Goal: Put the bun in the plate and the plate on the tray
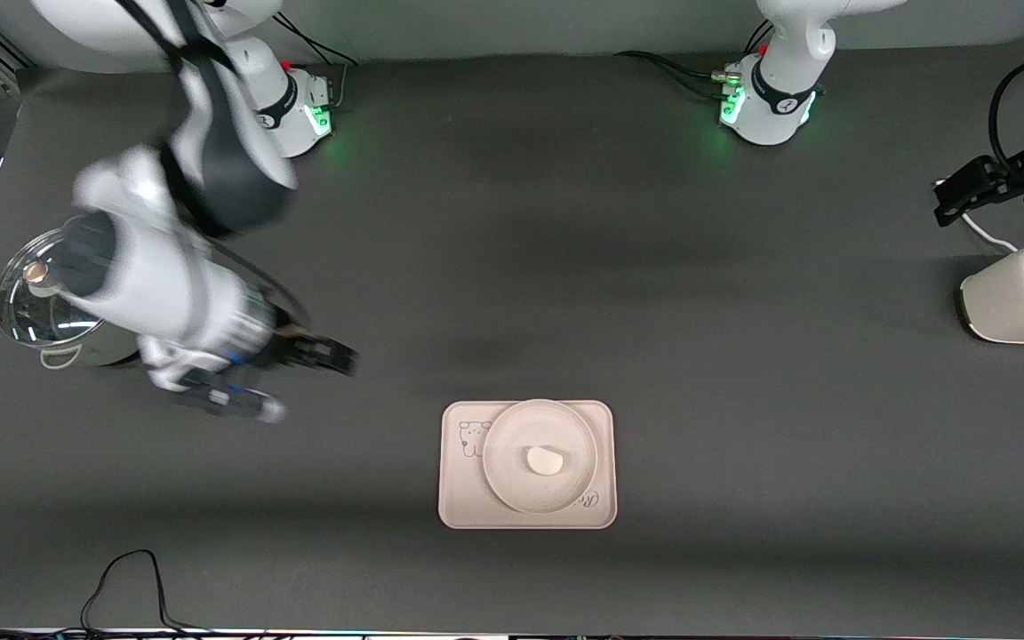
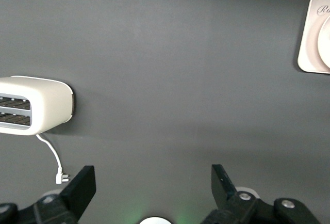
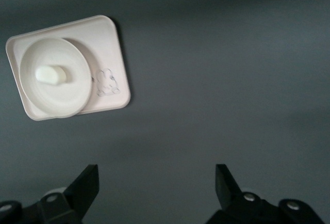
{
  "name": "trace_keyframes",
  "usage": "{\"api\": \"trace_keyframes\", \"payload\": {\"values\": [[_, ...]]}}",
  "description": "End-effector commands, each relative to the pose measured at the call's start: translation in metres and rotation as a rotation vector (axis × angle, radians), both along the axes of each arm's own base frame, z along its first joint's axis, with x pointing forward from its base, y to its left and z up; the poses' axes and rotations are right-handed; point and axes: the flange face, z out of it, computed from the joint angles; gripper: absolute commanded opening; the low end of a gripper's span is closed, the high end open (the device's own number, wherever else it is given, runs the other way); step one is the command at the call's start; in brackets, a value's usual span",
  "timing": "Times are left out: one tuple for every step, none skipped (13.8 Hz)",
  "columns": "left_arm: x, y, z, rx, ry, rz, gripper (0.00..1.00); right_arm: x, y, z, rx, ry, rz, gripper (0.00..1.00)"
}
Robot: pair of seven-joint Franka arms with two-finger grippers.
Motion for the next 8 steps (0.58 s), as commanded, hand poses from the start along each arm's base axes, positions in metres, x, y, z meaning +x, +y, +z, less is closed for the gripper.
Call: {"api": "trace_keyframes", "payload": {"values": [[0.001,0.002,-0.026,-0.010,-0.021,-0.018,1.00,-0.043,-0.081,0.046,0.020,0.016,0.089,1.00],[0.003,0.003,-0.036,-0.009,-0.023,-0.021,1.00,-0.050,-0.104,0.057,0.025,0.023,0.118,1.00],[0.004,0.003,-0.044,-0.006,-0.014,-0.021,1.00,-0.056,-0.127,0.065,0.008,0.024,0.129,1.00],[0.005,0.003,-0.046,0.002,-0.013,-0.024,1.00,-0.061,-0.142,0.072,-0.032,0.022,0.164,1.00],[0.005,0.005,-0.047,0.004,-0.011,-0.030,1.00,-0.063,-0.159,0.076,-0.049,0.013,0.174,1.00],[0.006,0.004,-0.050,0.005,-0.003,-0.037,1.00,-0.065,-0.167,0.080,-0.054,0.005,0.188,1.00],[0.007,0.004,-0.051,0.007,-0.001,-0.041,1.00,-0.065,-0.175,0.080,-0.093,0.004,0.208,1.00],[0.007,0.005,-0.050,0.009,-0.005,-0.047,1.00,-0.065,-0.181,0.081,-0.127,0.006,0.209,1.00]]}}
